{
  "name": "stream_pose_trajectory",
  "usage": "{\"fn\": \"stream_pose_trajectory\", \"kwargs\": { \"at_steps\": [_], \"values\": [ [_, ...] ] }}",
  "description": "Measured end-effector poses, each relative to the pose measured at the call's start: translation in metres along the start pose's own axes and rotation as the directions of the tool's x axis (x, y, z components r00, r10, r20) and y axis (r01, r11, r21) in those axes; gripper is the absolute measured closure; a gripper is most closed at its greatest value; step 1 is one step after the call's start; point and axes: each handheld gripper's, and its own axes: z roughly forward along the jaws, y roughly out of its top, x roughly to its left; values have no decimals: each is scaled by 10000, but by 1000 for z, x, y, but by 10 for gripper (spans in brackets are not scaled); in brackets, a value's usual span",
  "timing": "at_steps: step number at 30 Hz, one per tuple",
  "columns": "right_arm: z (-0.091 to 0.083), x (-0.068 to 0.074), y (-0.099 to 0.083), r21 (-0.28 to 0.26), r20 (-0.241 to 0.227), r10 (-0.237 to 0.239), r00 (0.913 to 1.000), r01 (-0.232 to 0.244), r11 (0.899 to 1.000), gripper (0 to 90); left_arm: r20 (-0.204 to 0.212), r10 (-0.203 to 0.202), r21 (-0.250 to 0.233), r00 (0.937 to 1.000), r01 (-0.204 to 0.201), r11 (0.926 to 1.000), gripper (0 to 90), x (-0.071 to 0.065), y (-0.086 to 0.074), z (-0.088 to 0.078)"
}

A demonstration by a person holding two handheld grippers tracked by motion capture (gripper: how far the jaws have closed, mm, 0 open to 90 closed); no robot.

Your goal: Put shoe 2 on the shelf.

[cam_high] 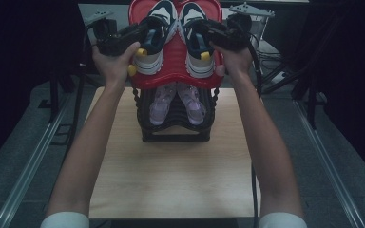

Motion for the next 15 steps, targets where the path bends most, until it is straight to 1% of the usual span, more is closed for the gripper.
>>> {"fn": "stream_pose_trajectory", "kwargs": {
  "at_steps": [3, 5, 7, 8, 11, 13, 14, 15],
  "values": [
    [0, -2, -1, 63, -285, 103, 9995, -101, 9999, 587, 72, -129, 44, 9999, 128, 9999, 479, 2, 1, -1],
    [0, -4, -1, 87, -327, 132, 9994, -129, 9999, 542, 147, -242, -15, 9996, 242, 9997, 438, 3, 1, -2],
    [-1, -4, -2, 31, -211, 255, 9995, -254, 9997, 497, 276, -504, -116, 9983, 508, 9986, 405, 5, 2, -3],
    [-1, -4, -2, 16, -226, 283, 9993, -283, 9996, 480, 335, -576, -194, 9978, 583, 9981, 396, 6, 3, -4],
    [-1, -5, -1, 6, -212, 349, 9992, -348, 9994, 447, 406, -552, -298, 9977, 564, 9980, 387, 6, 5, -6],
    [-1, -6, -1, 77, -266, 412, 9988, -410, 9991, 391, 442, -552, -303, 9975, 565, 9979, 382, 5, 5, -7],
    [0, -6, 1, 212, -388, 523, 9979, -515, 9984, 356, 491, -545, -239, 9973, 557, 9982, 378, 6, 5, -7],
    [0, -6, 1, 212, -388, 523, 9979, -515, 9984, 356, 491, -545, -239, 9973, 557, 9982, 376, 6, 5, -7]
  ]
}}
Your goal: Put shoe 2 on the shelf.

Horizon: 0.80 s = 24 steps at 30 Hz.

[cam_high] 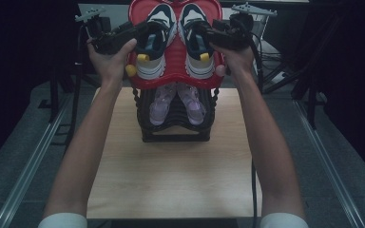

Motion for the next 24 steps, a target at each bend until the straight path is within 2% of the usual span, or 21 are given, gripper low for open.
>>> {"fn": "stream_pose_trajectory", "kwargs": {
  "at_steps": [1, 8, 17, 24],
  "values": [
    [0, 1, 1, 94, -20, 2, 10000, -1, 10000, 332, 15, 16, 24, 10000, -16, 10000, 375, 0, 0, -1],
    [-5, 3, 3, 119, -223, -22, 9997, 25, 9999, 322, 199, 46, 98, 9998, -48, 9999, 378, -3, 0, -5],
    [-17, 8, 2, -186, -692, 115, 9975, -128, 9997, 322, 422, -221, 156, 9989, 215, 9996, 382, 3, -2, -20],
    [-30, 1, -8, -547, -938, 465, 9945, -518, 9972, 338, 459, -126, 94, 9989, 122, 9999, 386, 3, -2, -33]
  ]
}}
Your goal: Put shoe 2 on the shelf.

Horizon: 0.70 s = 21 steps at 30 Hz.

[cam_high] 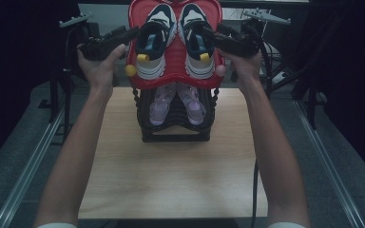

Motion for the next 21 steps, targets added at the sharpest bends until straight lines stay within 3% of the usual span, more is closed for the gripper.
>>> {"fn": "stream_pose_trajectory", "kwargs": {
  "at_steps": [5, 11, 21],
  "values": [
    [-13, -3, -6, -210, -67, -63, 10000, 62, 9998, 349, 236, -135, -95, 9996, 138, 9999, 395, 0, -1, -11],
    [-31, -7, -11, -414, -382, -120, 9992, 105, 9991, 365, 268, 5, -36, 9996, -4, 10000, 400, -1, -6, -24],
    [-59, -13, -33, -707, -367, -84, 9993, 58, 9975, 383, 531, -68, 95, 9986, 63, 9999, 409, 6, -21, -50]
  ]
}}
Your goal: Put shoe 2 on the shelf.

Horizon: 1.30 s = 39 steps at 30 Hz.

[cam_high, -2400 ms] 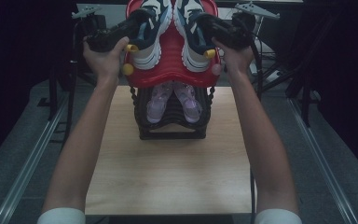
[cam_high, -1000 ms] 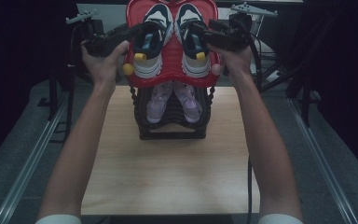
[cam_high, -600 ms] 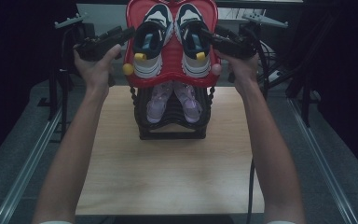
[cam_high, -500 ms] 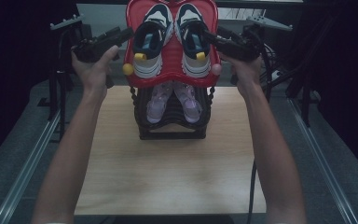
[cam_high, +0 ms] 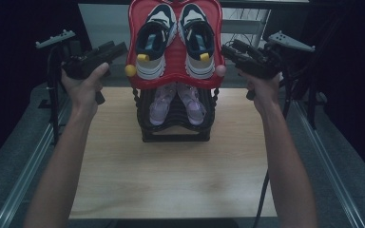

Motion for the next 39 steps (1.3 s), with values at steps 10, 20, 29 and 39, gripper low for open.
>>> {"fn": "stream_pose_trajectory", "kwargs": {
  "at_steps": [10, 20, 29, 39],
  "values": [
    [-13, -5, -25, -103, 89, -45, 10000, 46, 9999, 385, 198, -369, -100, 9991, 371, 9993, 411, 13, -23, -23],
    [-41, -15, -54, -358, 229, 92, 9997, -84, 9993, 385, 476, -438, 200, 9979, 429, 9989, 415, 13, -56, -23],
    [-61, -25, -87, 59, 238, 127, 9996, -128, 9999, 376, 237, -338, 494, 9991, 326, 9982, 417, 20, -96, -29],
    [-68, -22, -147, 750, 60, 391, 9992, -395, 9964, 370, 79, -906, 905, 9959, 896, 9919, 419, 41, -148, -49]
  ]
}}
